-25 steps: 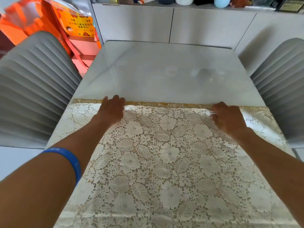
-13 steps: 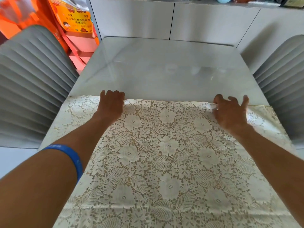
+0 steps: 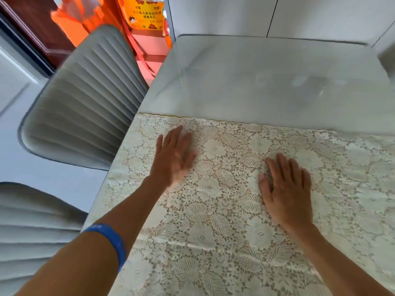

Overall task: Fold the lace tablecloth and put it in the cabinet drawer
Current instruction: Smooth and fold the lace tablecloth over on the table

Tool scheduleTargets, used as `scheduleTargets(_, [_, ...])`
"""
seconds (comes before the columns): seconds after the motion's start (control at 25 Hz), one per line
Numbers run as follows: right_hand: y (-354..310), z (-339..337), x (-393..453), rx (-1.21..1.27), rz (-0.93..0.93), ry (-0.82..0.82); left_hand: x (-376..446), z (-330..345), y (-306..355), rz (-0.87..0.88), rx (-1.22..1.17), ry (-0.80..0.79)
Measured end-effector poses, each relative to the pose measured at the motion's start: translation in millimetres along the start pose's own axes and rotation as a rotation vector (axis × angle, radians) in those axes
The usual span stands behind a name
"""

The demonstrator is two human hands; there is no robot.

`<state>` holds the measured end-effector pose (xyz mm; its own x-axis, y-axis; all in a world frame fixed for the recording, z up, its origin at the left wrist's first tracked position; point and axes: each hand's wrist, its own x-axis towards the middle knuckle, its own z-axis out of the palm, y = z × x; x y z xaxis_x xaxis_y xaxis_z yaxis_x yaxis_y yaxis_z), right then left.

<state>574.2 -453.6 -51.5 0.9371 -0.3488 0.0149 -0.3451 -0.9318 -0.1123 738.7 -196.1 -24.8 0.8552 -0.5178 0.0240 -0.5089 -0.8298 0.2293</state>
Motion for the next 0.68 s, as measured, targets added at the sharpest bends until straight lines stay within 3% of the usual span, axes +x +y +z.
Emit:
scheduleTargets(0.08, [-9.2, -4.1, 0.1, 0.007, 0.007, -0.008, -14.7, 4.7, 4.7, 0.069, 0.074, -0.105])
scheduleTargets(0.16, [-8.5, -7.6, -1.6, 0.02, 0.037, 0.003, -23.1, 20.0, 35.7, -0.066, 0.11, -0.167])
scheduleTargets(0.2, [-8.7, -7.3, -1.3, 0.034, 0.051, 0.001, -25.6, 26.9, 61.9, -0.12, 0.104, -0.141])
scheduleTargets(0.28, [-8.3, -5.6, -1.6, 0.059, 0.072, -0.03, -39.9, 39.0, 134.3, -0.017, 0.009, -0.087])
scheduleTargets(0.36, [1.0, -4.9, -2.6, 0.092, -0.008, -0.056, -61.2, 51.5, 193.3, 0.037, -0.092, -0.115])
scheduleTargets(0.52, [96.2, -14.4, -6.7, 0.047, -0.292, -0.084, -74.0, 67.4, 208.8, -0.042, 0.065, -0.101])
scheduleTargets(0.56, [128.4, -20.7, -5.7, 0.008, -0.224, -0.1, -75.1, 66.9, 208.3, -0.043, 0.068, -0.099])
scheduleTargets(0.68, [188.0, -38.7, -12.6, 0.003, 0.228, -0.129, -75.0, 64.1, 216.3, -0.033, 0.077, -0.11])
